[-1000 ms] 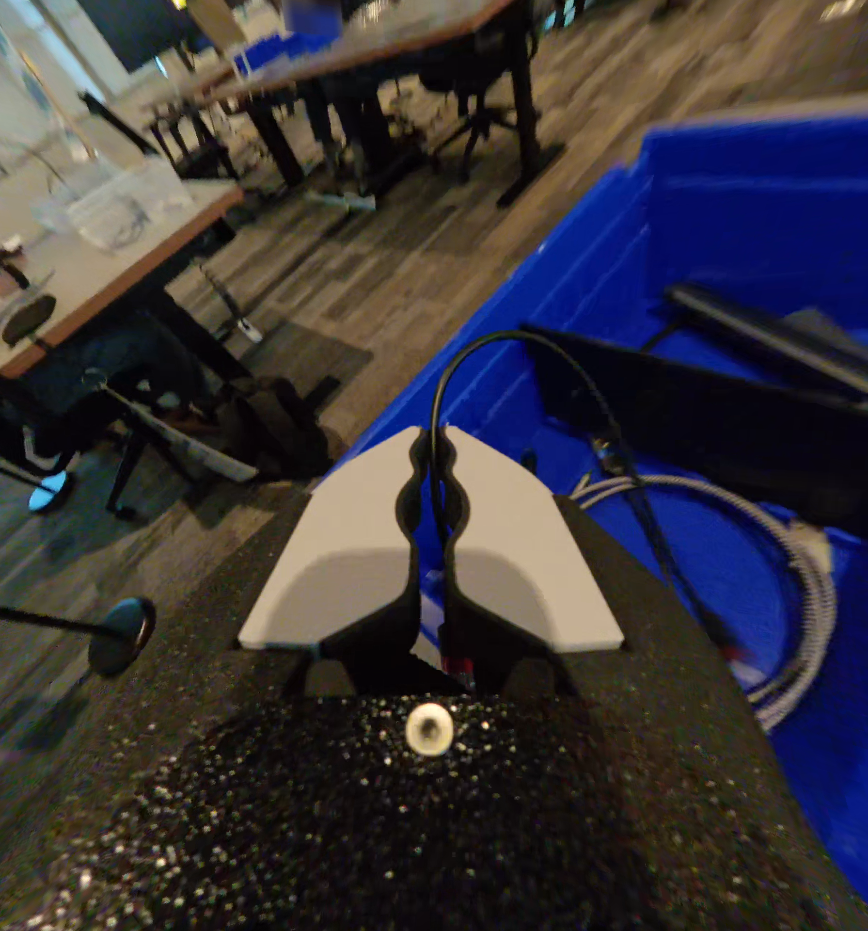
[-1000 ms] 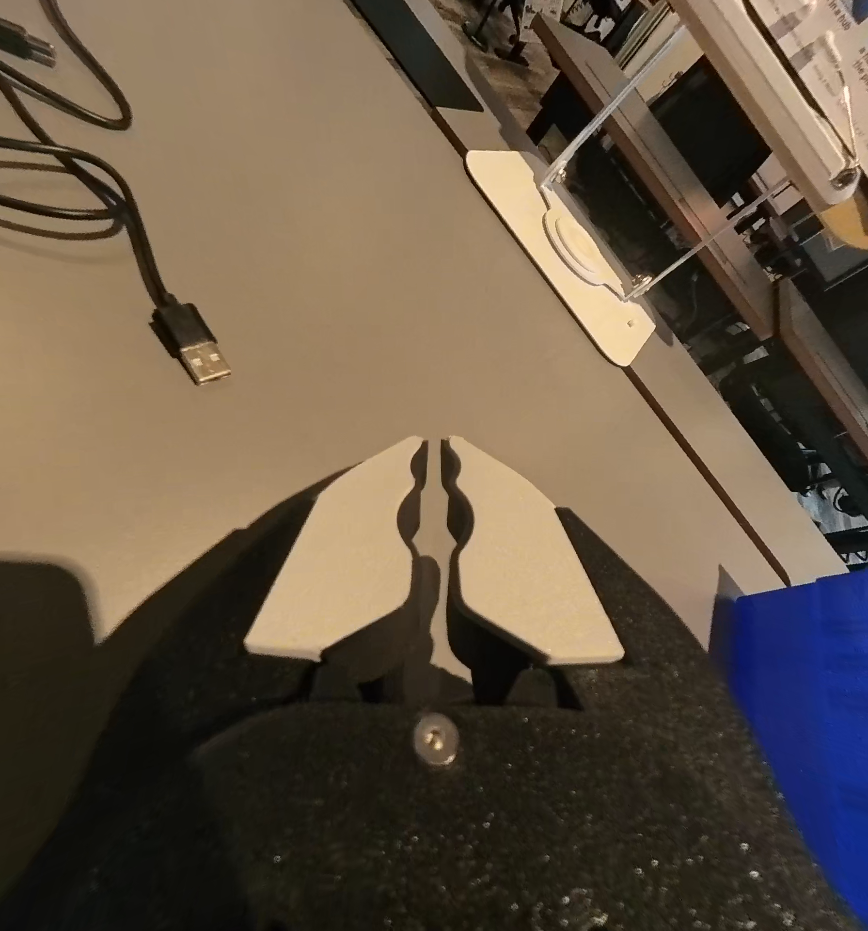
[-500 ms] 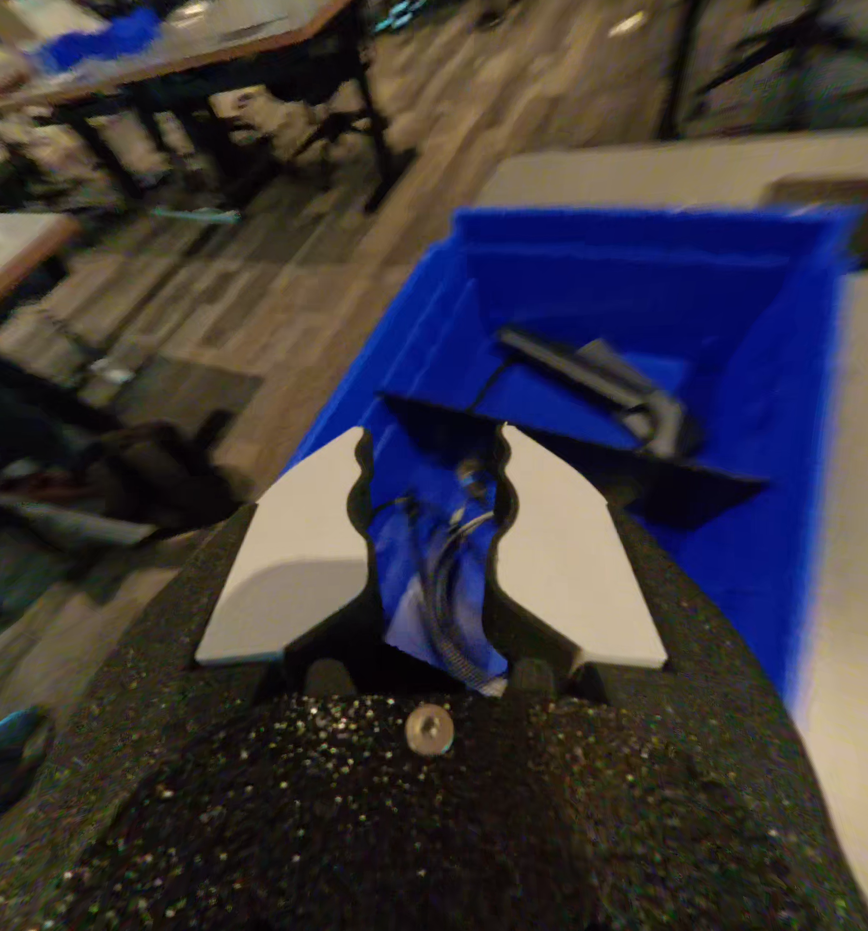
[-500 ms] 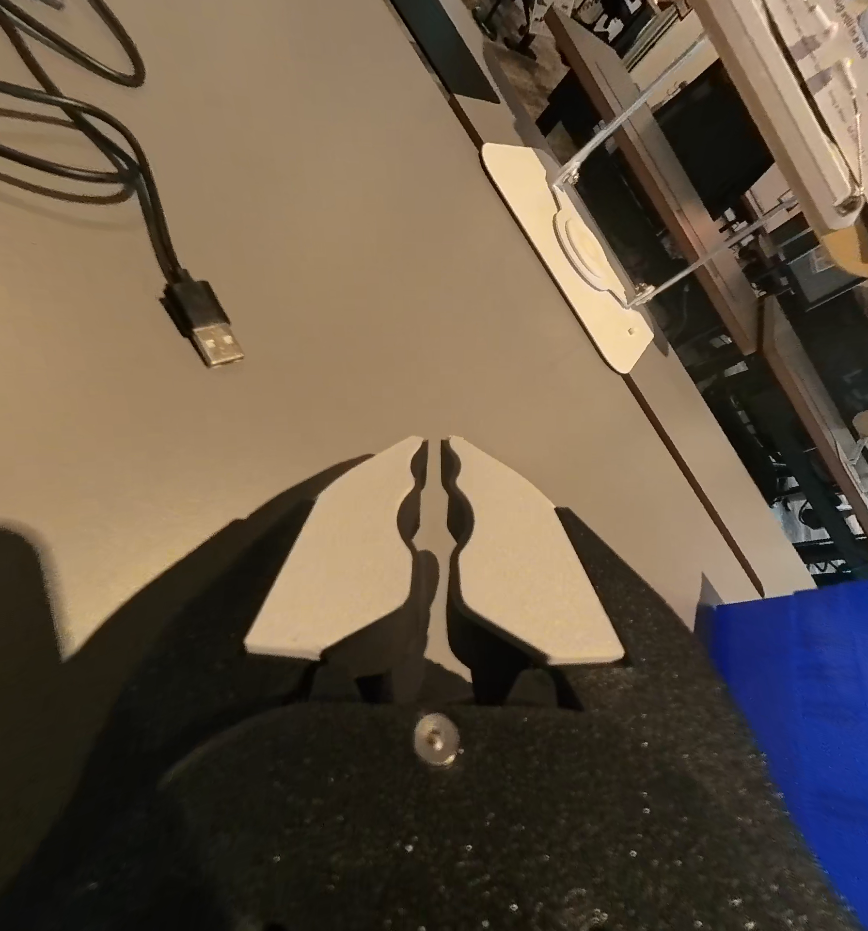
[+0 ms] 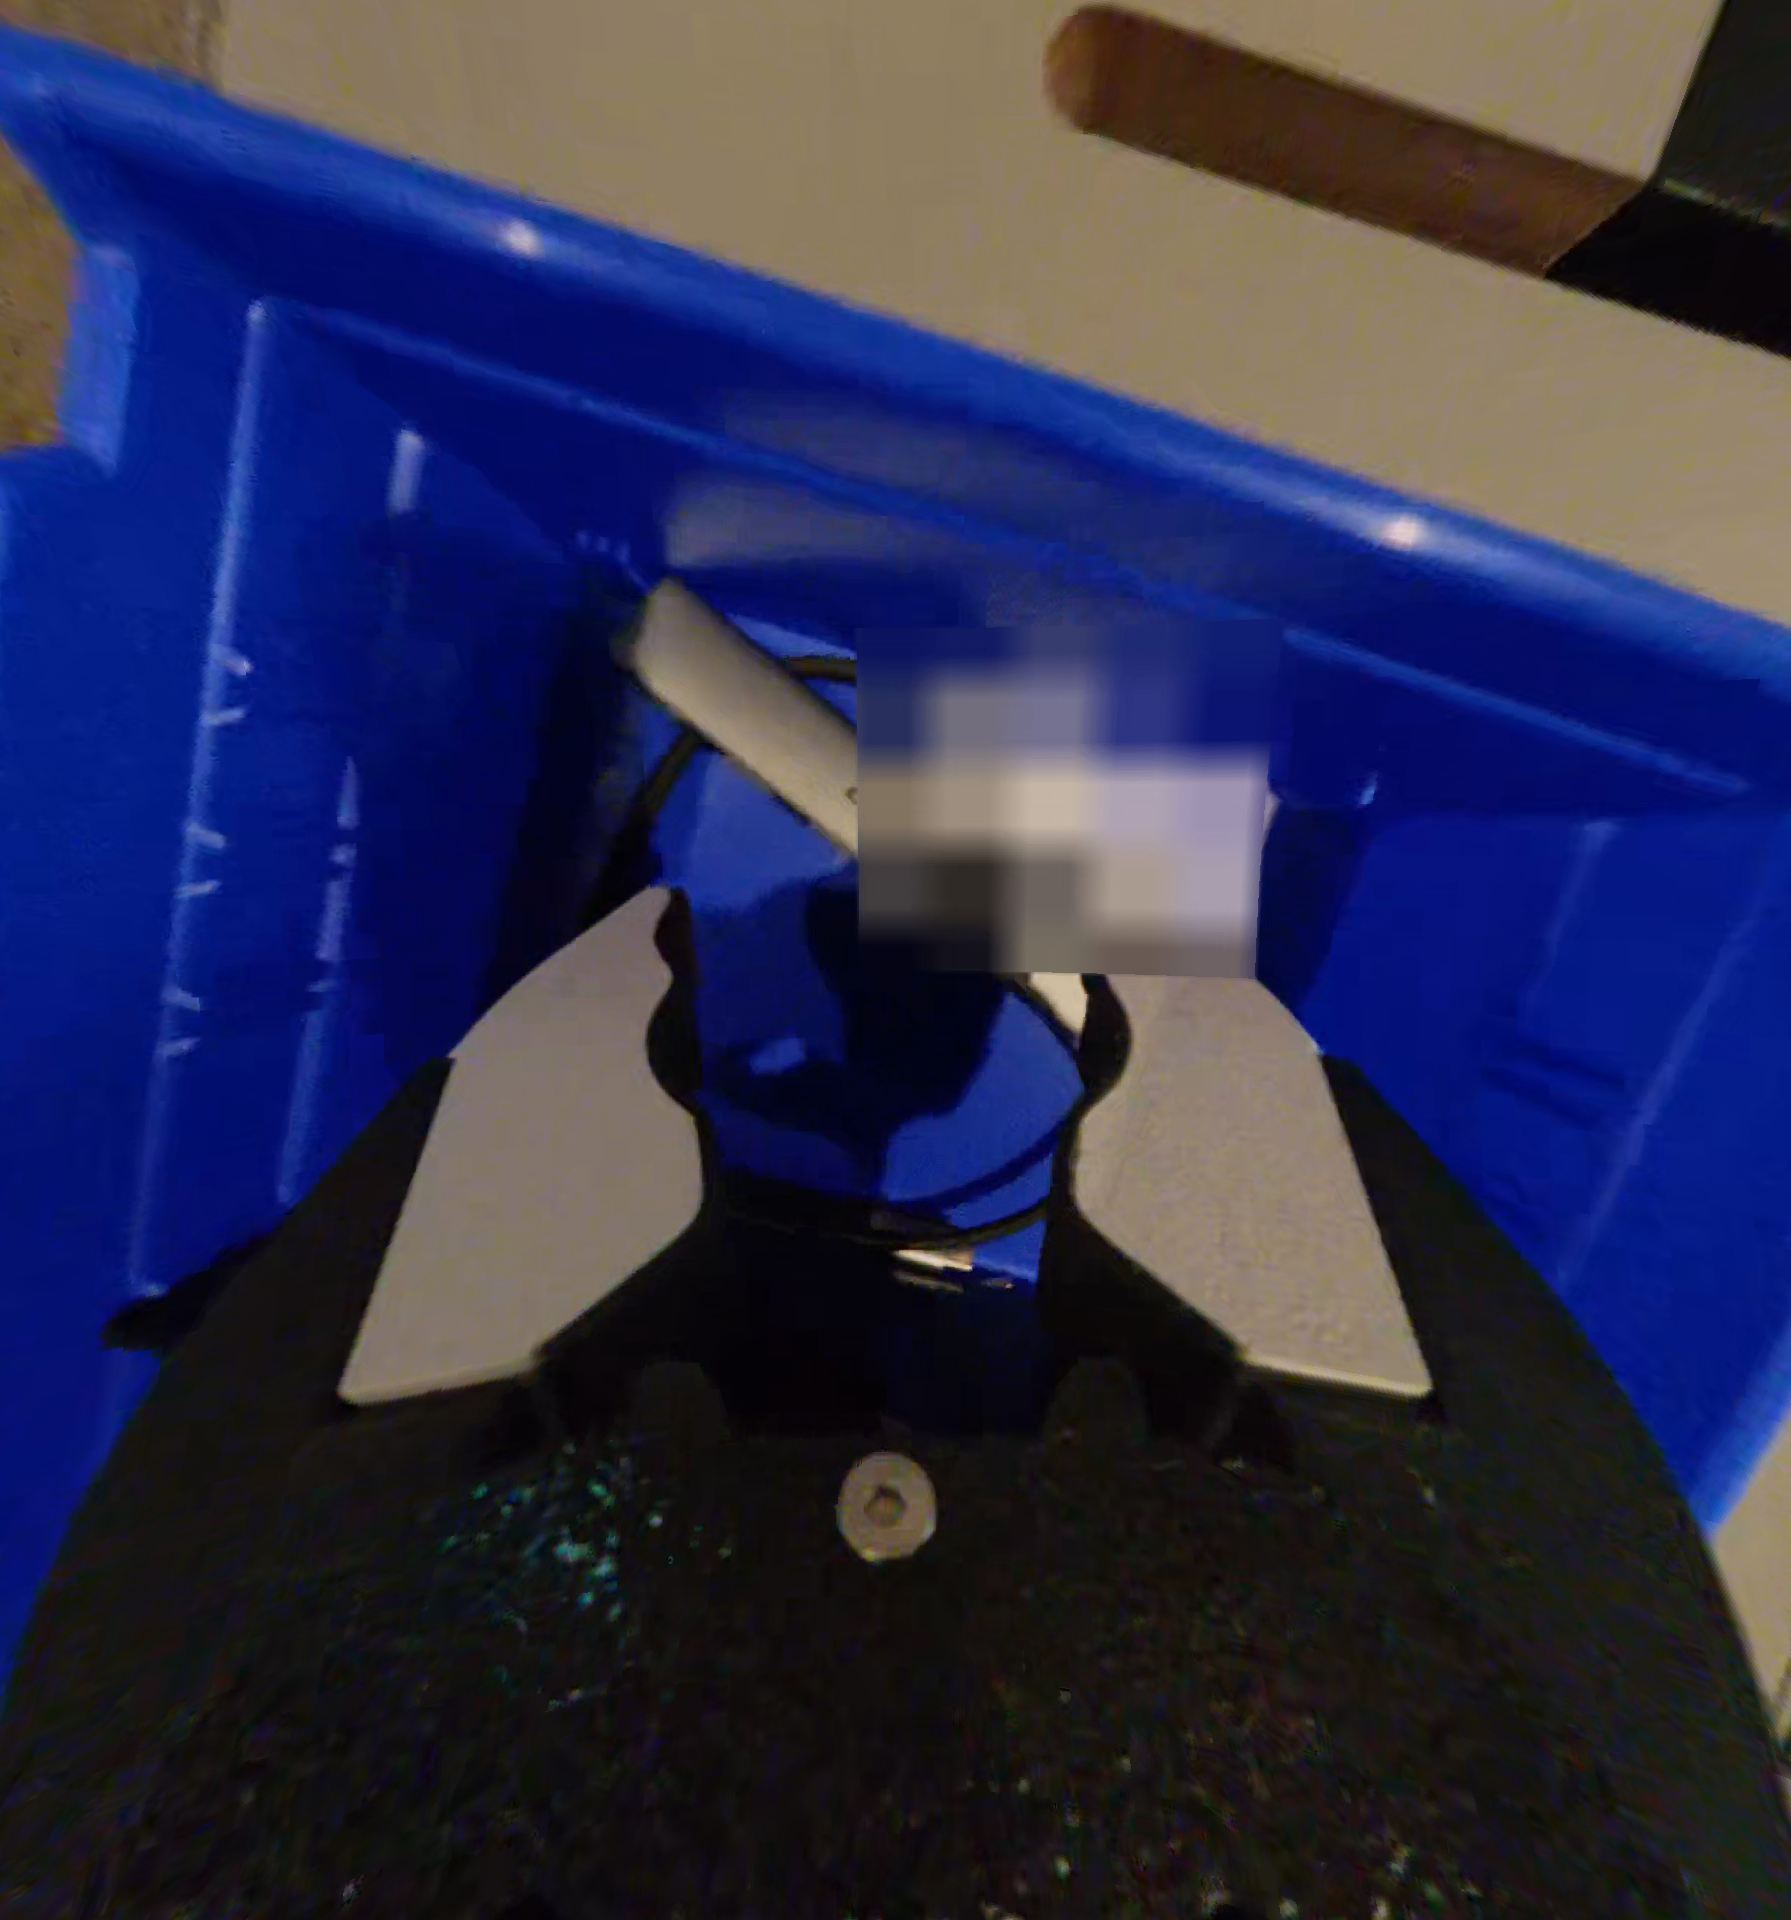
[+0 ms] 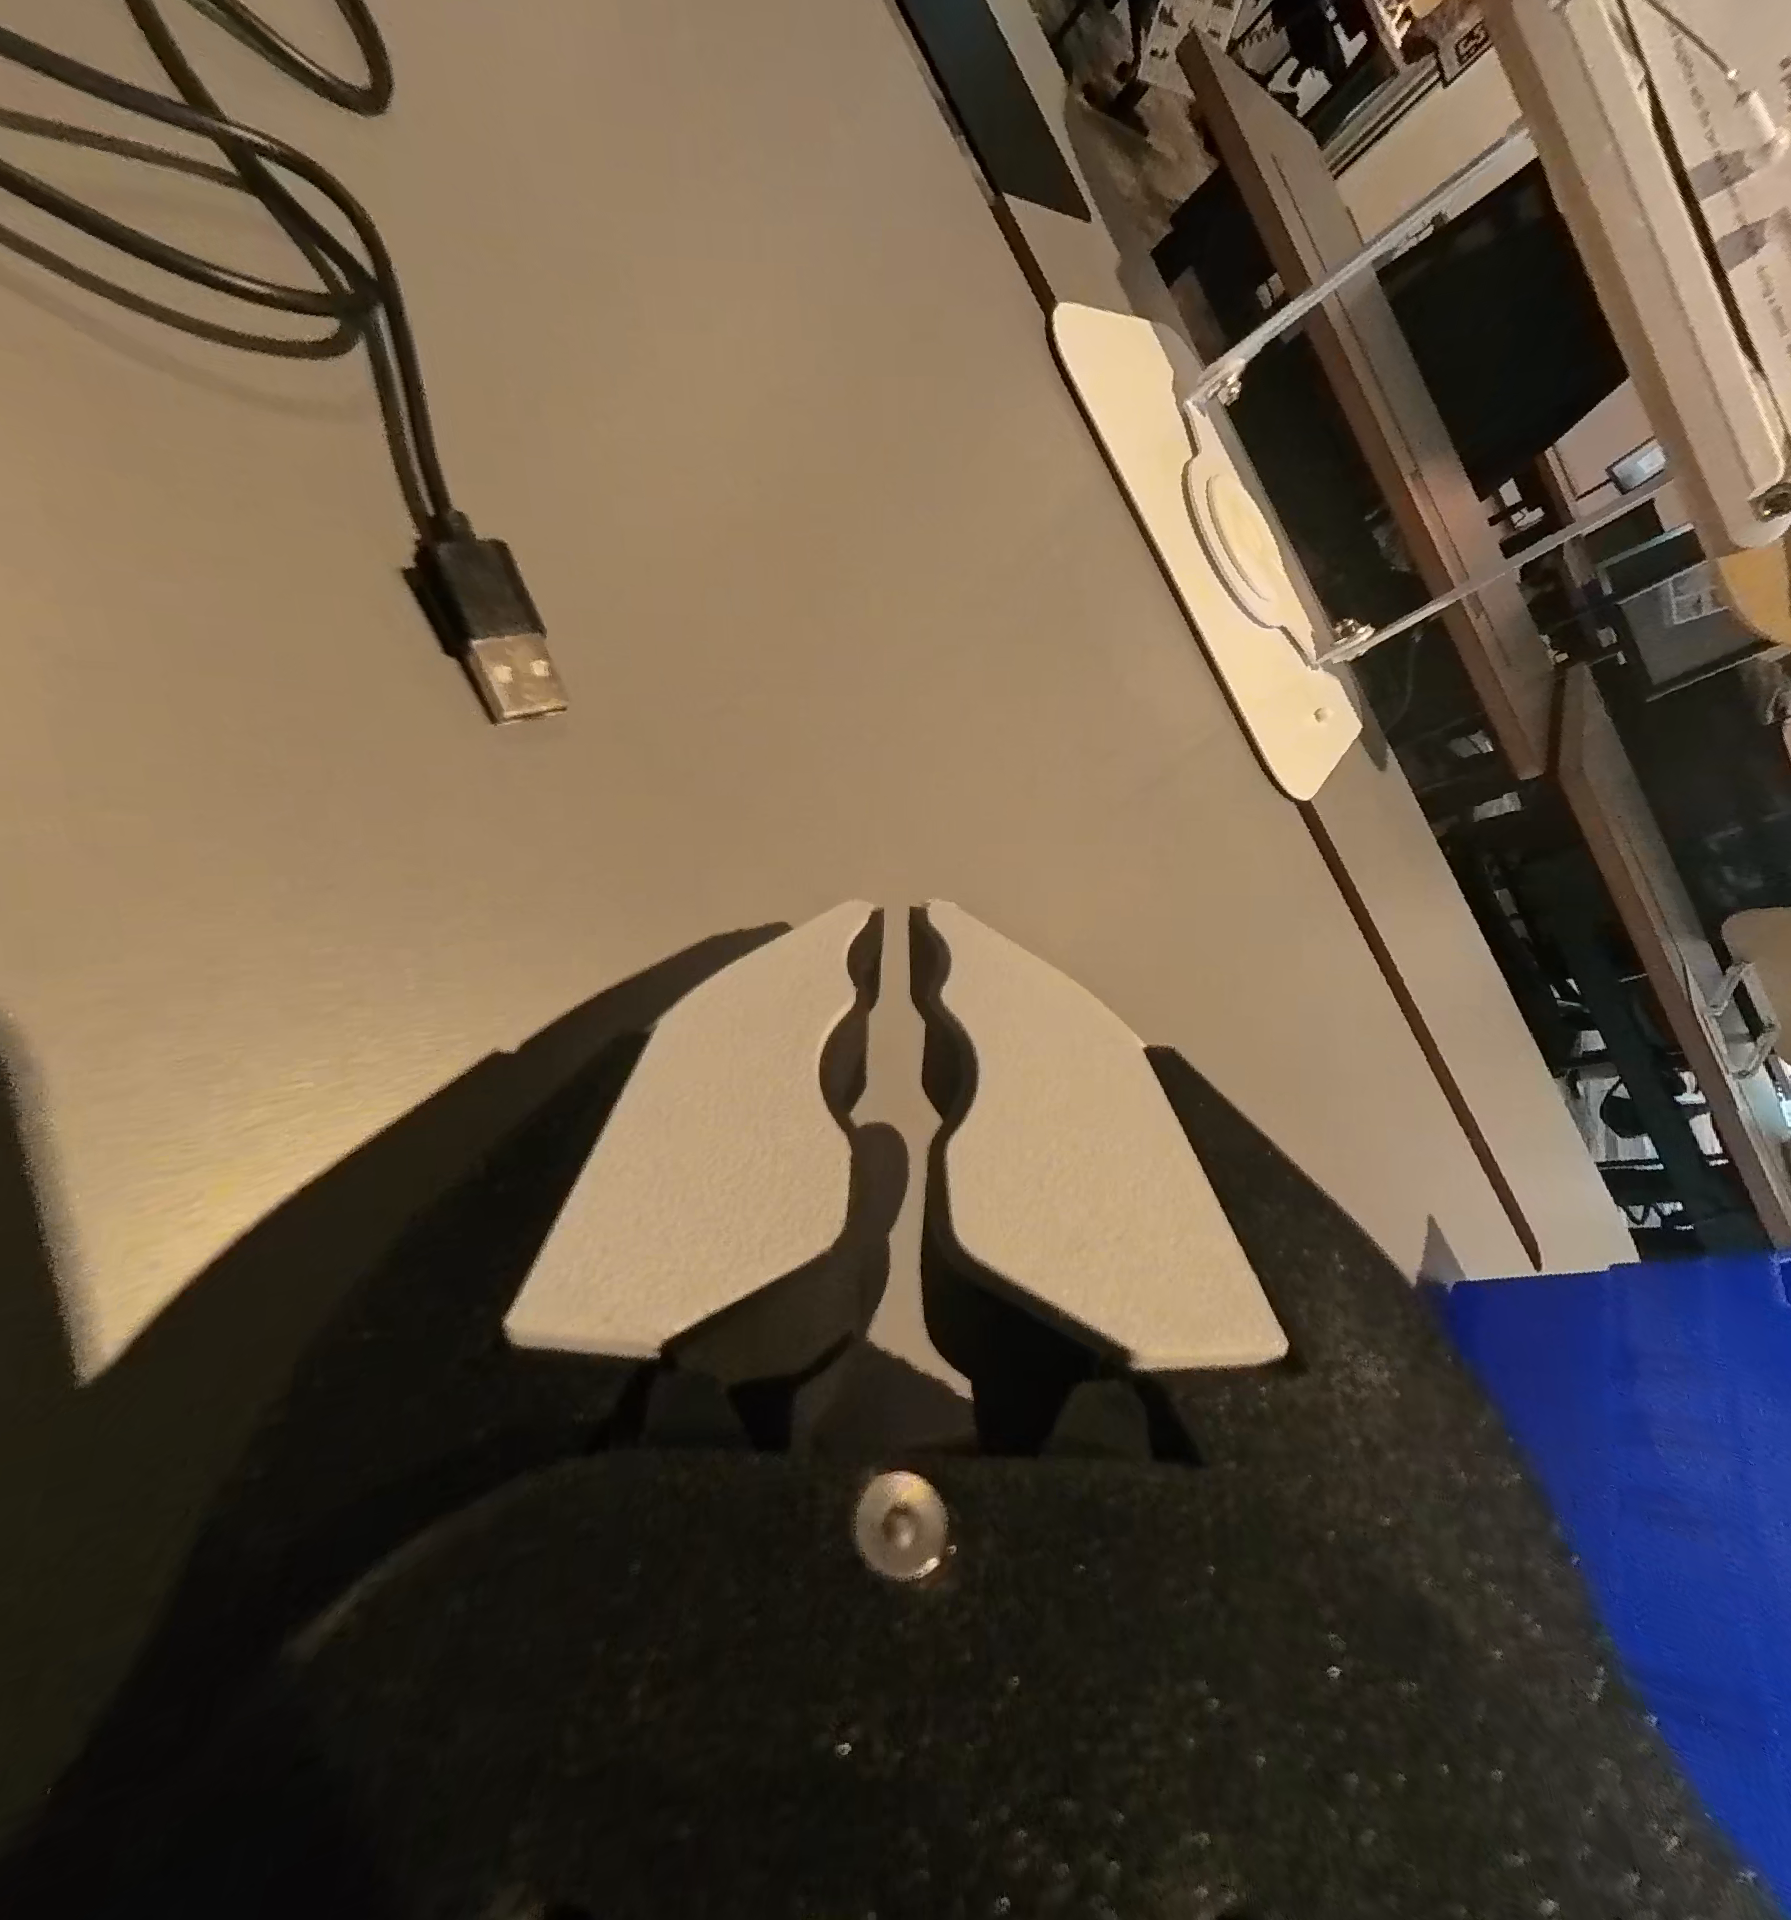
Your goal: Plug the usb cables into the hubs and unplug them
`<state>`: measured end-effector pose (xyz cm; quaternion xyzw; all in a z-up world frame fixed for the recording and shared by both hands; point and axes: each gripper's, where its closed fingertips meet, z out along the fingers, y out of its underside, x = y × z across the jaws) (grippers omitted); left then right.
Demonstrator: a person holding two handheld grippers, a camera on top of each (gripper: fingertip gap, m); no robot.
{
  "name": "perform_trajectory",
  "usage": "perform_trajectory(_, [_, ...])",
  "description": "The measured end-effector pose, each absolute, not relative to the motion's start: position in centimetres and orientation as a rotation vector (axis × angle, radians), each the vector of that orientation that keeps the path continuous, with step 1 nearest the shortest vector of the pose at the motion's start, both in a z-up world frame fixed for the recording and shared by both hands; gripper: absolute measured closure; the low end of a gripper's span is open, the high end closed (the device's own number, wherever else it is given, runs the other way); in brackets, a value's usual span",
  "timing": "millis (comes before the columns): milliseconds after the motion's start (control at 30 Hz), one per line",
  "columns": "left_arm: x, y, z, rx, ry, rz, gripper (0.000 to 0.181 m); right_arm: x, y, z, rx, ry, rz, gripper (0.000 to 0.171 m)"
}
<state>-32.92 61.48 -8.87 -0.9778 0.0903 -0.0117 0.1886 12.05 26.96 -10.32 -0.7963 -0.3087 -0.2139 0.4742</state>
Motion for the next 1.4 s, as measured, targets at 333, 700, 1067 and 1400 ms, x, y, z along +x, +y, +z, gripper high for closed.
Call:
perform_trajectory(333, [-31.8, 60.8, -11.0, -2.936, 0.401, 0.097, 0.126, 11.6, 26.7, -10.5, -1.933, -0.794, -0.522, 0.167])
perform_trajectory(700, [-32.5, 61.0, -7.6, -2.737, 0.42, 0.024, 0.181, 11.8, 26.7, -10.2, -1.93, -0.763, -0.505, 0.167])
perform_trajectory(1067, [-32.0, 59.7, -6.1, -2.698, 0.389, -0.089, 0.146, 11.8, 26.7, -10.3, -1.924, -0.775, -0.538, 0.167])
perform_trajectory(1400, [-30.7, 59.4, -11.0, -2.93, 0.406, 0.067, 0.136, 11.8, 26.7, -10.2, -1.928, -0.763, -0.503, 0.167])
